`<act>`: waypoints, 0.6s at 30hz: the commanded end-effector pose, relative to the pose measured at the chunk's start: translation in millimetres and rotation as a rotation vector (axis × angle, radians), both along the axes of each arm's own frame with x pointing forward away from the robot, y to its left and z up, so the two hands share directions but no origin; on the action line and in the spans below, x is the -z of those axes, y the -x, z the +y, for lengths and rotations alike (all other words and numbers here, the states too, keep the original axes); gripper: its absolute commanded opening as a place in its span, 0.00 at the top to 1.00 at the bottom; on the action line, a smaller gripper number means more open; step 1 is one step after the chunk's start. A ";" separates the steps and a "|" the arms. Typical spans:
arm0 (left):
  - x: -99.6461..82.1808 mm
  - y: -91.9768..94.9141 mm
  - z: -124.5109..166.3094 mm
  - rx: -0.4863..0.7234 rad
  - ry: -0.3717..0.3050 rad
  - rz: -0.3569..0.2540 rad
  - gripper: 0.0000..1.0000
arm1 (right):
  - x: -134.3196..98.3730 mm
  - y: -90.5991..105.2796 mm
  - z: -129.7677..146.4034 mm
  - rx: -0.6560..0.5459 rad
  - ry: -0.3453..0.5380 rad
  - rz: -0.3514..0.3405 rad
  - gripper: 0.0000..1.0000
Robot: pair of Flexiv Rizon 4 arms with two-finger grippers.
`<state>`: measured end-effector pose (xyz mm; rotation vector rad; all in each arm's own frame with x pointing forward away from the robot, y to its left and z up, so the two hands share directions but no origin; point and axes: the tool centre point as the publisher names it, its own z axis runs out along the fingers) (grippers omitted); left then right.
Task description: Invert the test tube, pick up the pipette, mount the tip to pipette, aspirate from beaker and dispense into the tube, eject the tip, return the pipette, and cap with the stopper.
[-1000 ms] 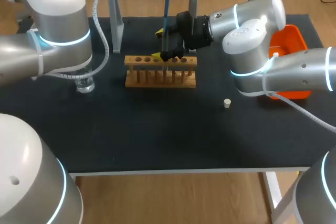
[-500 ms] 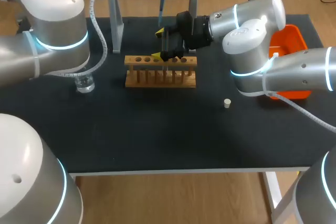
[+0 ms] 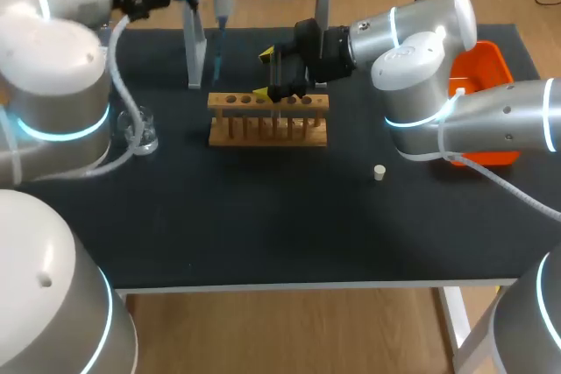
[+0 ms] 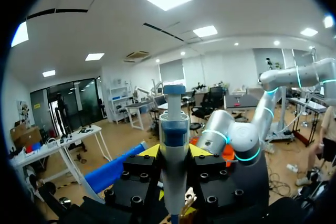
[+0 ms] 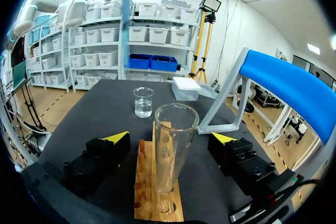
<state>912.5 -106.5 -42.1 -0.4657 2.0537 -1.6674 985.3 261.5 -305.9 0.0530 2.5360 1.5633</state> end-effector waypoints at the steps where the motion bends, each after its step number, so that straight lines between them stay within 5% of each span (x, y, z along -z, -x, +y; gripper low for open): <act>1: 23.0 48.0 41.8 0.004 0.022 -0.014 1.00 | -0.6 -0.3 -0.3 -0.002 0.003 0.001 0.00; 10: 60.5 83.2 29.2 0.102 0.063 0.002 1.00 | -0.6 -0.3 -0.3 -0.002 0.003 0.001 0.00; 18: 80.9 93.1 -7.1 0.212 0.080 0.030 1.00 | -0.6 -0.3 -0.3 -0.002 0.003 0.001 0.00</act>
